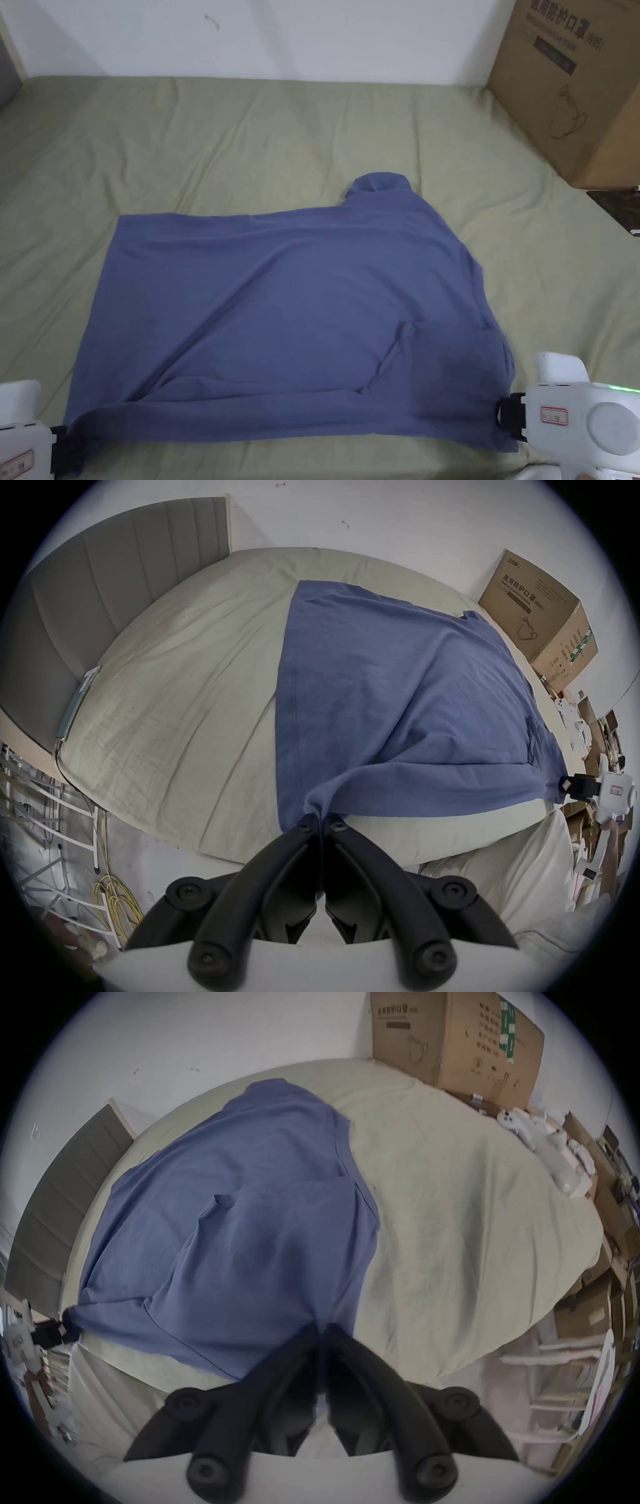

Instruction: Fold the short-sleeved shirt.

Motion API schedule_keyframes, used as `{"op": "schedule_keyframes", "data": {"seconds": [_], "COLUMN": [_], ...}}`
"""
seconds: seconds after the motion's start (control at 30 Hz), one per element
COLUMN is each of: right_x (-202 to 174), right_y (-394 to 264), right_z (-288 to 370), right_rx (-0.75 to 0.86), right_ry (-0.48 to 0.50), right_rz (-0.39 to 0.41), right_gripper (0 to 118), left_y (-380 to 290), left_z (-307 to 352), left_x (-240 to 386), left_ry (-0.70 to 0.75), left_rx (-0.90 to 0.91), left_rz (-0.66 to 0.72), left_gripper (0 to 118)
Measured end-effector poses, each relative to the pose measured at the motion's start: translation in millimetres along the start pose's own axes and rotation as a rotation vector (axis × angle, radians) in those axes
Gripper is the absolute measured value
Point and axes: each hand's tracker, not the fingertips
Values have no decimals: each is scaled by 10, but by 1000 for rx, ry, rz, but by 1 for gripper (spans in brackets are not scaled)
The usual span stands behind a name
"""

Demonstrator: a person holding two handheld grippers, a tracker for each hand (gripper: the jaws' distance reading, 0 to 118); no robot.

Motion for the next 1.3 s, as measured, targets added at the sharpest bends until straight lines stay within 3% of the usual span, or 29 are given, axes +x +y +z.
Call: {"op": "schedule_keyframes", "data": {"seconds": [0.13, 0.43, 0.77, 0.8, 0.83, 0.87, 0.9, 0.93, 0.97, 1.03, 1.07, 1.1, 1.13, 1.17, 1.2, 1.3], "right_x": [-68, -142, -259, -278, -306, -333, -345, -351, -357, -335, -331, -331, -339, -335, -338, -321], "right_y": [-32, 492, 1553, 1572, 1592, 1606, 1604, 1570, 1521, 1443, 1381, 1305, 1198, 1095, 1006, 747], "right_z": [187, 589, -210, -285, -374, -434, -460, -446, -375, -217, -116, -12, 98, 170, 211, 216], "right_rx": [18, 102, 63, 68, 62, 34, 22, 26, 42, 51, 54, 83, 115, 119, 125, 97], "right_ry": [0, 54, -29, -31, -41, -84, -116, -119, -108, -68, -48, -23, -10, -21, -22, 9], "right_rz": [58, 8, -3, -9, -8, 11, 28, 45, 50, 62, 58, 55, 58, 62, 68, 57], "right_gripper": [3, 3, 3, 3, 7, 27, 54, 80, 87, 87, 85, 79, 65, 35, 11, 2], "left_y": [37, 547, 1554, 1590, 1608, 1618, 1600, 1576, 1517, 1430, 1366, 1289, 1191, 1083, 992, 715], "left_z": [71, 178, -669, -749, -825, -885, -898, -894, -826, -706, -640, -550, -469, -411, -393, -355], "left_x": [-8, -56, -31, -27, -11, -27, -46, -74, -92, -156, -186, -194, -210, -224, -224, -191], "left_ry": [0, -4, 38, 46, 43, 60, 73, 70, 65, 28, 20, 6, -20, -20, -18, -40], "left_rx": [7, 73, 33, 16, 5, -13, -17, -11, 0, 20, 13, 19, 41, 40, 33, 19], "left_rz": [13, -3, -112, -103, -97, -83, -74, -72, -58, -32, -18, -5, 14, 20, 23, 32], "left_gripper": [2, 2, 3, 7, 23, 55, 81, 101, 108, 105, 98, 82, 54, 13, 3, 2]}}
